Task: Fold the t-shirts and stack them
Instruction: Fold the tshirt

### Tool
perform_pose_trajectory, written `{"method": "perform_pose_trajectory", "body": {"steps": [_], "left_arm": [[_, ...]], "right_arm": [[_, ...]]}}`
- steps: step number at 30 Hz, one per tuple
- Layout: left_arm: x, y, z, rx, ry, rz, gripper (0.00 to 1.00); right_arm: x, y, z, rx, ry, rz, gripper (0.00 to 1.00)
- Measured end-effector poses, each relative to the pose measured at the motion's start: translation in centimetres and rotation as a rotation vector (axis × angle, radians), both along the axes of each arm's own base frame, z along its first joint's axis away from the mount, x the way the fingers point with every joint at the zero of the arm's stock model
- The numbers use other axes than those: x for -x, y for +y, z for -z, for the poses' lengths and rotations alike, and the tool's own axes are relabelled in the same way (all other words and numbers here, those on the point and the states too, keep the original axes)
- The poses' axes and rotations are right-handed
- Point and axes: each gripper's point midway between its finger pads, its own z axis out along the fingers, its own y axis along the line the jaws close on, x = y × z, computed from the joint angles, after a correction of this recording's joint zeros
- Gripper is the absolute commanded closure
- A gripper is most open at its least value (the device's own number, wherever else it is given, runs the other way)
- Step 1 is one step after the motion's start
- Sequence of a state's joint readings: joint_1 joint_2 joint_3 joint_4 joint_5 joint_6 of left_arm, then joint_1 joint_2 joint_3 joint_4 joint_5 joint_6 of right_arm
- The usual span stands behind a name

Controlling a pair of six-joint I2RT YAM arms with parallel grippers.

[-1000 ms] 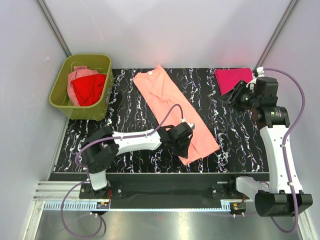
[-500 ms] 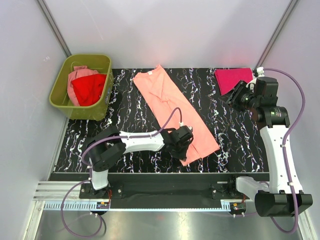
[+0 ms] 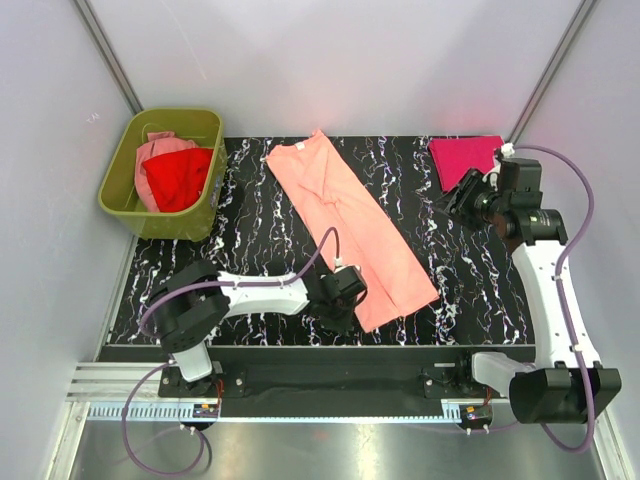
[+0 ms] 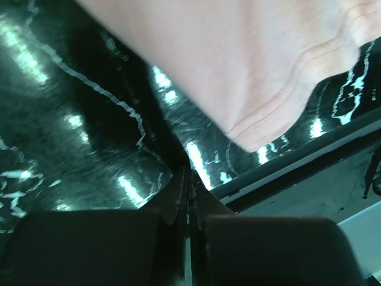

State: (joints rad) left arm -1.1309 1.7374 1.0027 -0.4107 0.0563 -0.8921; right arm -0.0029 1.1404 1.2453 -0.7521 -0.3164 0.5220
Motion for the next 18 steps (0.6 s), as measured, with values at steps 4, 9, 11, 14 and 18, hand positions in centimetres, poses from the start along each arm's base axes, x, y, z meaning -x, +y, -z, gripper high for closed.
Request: {"method": "perform_pose_trajectory", "body": {"steps": [4,9,11,14,18], "left_arm": [[0.4,1.4,-0.1,-0.016,-0.001,-0.023,1.0],[0.0,2.3,-2.0,-0.016,-0.044,-0.037,1.0],[-0.6,1.3,-3.4,0.017,-0.066,-0.033,1.0],[-1.7,-1.0,-6.0,0.084,-0.105,-0.02,1.0],[-3.6,-3.9,-8.0,0.15,-0.148,-0.014,1.0]], "right_arm": [[0.1,-0.2,3.0,0.003,0.077,0.014,0.72],[-0.3,-1.4,8.2,0.045,0.237,0.081,1.0],[-0.2,-1.9,10.8,0.062,0.316,0.111,1.0],[0.8,-2.4,14.9,0.084,0.443,0.147,1.0],[2.7,-3.0,19.1,0.114,0.58,0.183,1.0]]}}
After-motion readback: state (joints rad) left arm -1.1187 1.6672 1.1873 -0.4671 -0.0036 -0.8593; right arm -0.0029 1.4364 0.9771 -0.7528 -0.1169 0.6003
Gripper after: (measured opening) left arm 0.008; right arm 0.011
